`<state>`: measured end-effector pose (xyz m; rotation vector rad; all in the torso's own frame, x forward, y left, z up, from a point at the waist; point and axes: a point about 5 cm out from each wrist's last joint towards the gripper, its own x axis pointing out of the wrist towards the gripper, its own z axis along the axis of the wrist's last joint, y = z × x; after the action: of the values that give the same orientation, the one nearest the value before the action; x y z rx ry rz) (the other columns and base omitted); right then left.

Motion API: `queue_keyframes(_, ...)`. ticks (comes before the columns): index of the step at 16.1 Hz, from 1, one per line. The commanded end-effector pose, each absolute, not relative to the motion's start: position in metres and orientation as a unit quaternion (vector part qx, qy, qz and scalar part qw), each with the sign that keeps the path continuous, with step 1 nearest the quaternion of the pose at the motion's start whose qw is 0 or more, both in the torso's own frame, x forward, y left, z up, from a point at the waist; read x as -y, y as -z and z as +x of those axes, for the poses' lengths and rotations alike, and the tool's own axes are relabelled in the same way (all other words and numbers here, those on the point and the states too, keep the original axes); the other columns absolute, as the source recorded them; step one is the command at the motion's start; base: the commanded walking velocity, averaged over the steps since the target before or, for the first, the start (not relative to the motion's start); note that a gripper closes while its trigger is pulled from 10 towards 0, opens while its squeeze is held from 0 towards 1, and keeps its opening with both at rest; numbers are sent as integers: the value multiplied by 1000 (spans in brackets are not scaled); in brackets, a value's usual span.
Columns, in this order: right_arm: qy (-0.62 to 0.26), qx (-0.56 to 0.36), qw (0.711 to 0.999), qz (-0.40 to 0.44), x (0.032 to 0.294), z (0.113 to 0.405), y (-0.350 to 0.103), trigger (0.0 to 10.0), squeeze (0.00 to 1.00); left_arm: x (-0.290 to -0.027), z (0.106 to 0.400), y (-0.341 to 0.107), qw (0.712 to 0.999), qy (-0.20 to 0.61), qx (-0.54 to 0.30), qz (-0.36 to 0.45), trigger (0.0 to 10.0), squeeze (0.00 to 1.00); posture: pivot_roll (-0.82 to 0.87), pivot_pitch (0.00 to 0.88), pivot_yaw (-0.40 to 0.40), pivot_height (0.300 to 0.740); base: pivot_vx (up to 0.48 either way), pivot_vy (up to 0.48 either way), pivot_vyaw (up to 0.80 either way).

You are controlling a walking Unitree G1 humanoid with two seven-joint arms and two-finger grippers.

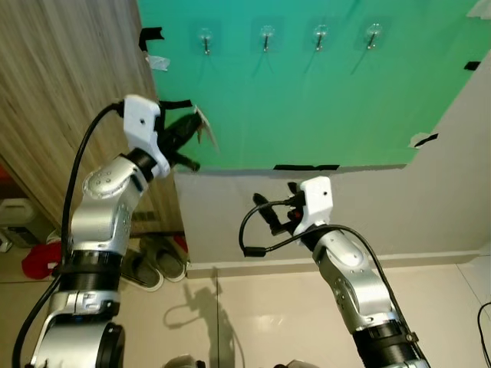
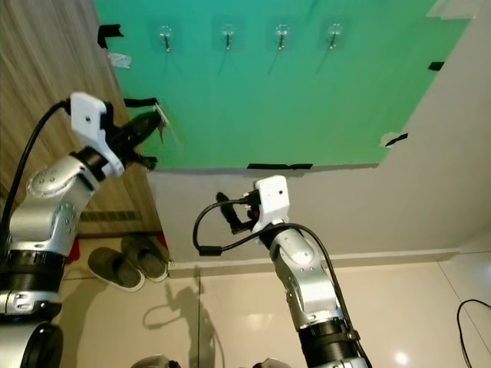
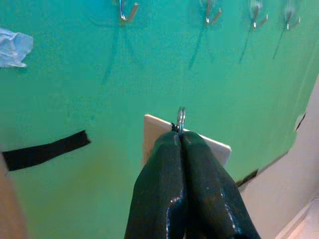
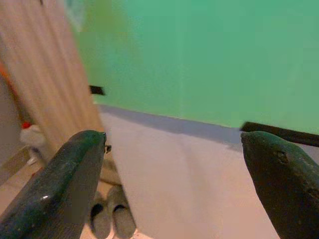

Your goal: Hang keys on a hook

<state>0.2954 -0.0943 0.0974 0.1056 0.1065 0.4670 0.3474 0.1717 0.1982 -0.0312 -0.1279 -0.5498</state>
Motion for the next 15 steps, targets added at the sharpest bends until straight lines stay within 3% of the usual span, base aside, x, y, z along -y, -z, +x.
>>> queue_keyframes(1, -216, -45, 974, 46, 99, 299, -100, 10000, 0, -163, 349, -202, 954, 290, 61, -38, 10000, 0, -51, 27, -23, 740, 0, 0, 0)
queue_keyframes(5, -213, -43, 975, 41, 98, 301, -100, 10000, 0, -146, 352, -208, 932, 351, 57, -69, 10000, 0, -53, 22, -31, 740, 0, 0, 0)
queue_keyframes(8, -214, -42, 975, 40, 94, 302, -100, 10000, 0, -149, 365, -220, 921, 382, 55, -49, 10000, 0, -58, 19, -29, 740, 0, 0, 0)
queue_keyframes(15, -206, -37, 977, 37, 95, 299, -99, 10000, 0, -169, 399, -263, 933, 349, 76, -33, 10000, 0, -85, 13, -15, 740, 0, 0, 0)
